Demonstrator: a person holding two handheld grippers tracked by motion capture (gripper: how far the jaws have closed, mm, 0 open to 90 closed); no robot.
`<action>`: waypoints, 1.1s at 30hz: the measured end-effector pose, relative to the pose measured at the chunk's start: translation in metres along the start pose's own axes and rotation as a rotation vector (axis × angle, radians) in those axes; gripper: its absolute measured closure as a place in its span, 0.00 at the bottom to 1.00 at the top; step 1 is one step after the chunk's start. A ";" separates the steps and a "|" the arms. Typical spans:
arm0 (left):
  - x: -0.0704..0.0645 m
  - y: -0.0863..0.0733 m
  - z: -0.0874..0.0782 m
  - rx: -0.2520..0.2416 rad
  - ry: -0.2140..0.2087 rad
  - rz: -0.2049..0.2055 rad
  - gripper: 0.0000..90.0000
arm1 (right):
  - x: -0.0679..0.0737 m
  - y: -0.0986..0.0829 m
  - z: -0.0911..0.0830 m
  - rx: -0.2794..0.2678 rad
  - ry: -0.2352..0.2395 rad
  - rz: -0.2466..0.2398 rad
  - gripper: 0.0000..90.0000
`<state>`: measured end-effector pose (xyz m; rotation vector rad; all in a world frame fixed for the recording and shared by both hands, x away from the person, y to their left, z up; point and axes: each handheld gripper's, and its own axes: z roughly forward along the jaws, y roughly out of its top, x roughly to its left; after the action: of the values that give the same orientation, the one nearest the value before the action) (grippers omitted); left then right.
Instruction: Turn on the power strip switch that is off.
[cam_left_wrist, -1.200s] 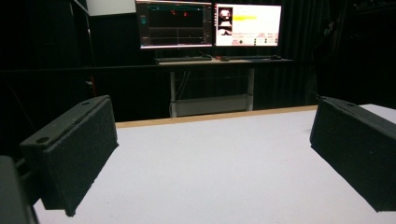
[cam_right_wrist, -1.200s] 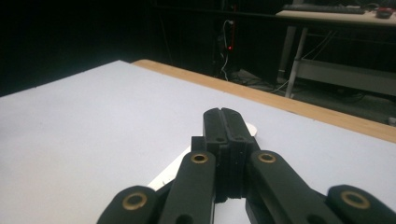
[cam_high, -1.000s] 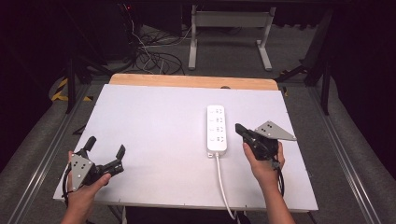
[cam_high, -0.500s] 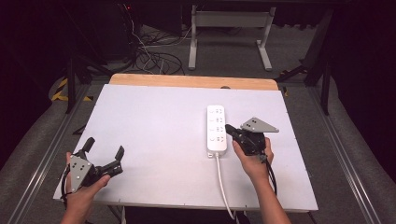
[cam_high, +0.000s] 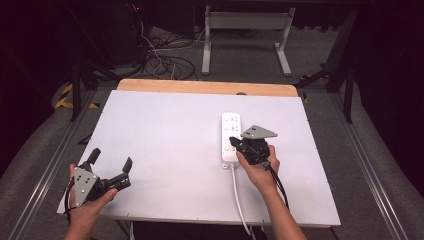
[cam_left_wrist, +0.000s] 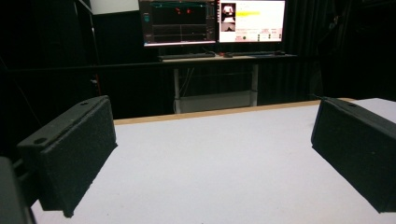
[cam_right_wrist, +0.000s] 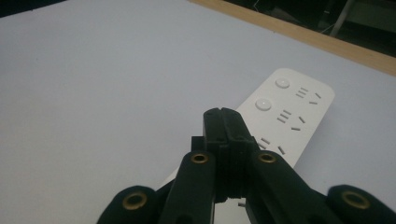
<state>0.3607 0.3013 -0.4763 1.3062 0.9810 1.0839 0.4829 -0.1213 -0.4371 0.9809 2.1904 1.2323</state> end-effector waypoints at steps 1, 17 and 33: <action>0.000 0.000 0.000 -0.002 0.000 -0.003 0.00 | 0.000 -0.001 0.002 0.012 -0.001 0.003 1.00; 0.002 0.000 -0.003 -0.004 0.011 -0.001 0.01 | 0.003 -0.009 0.030 0.124 -0.016 -0.006 1.00; 0.002 0.000 -0.004 0.001 0.012 -0.005 0.01 | -0.001 -0.011 0.034 0.138 0.000 0.006 1.00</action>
<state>0.3572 0.3043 -0.4763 1.2990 0.9933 1.0887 0.5024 -0.1072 -0.4639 1.0417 2.2994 1.0963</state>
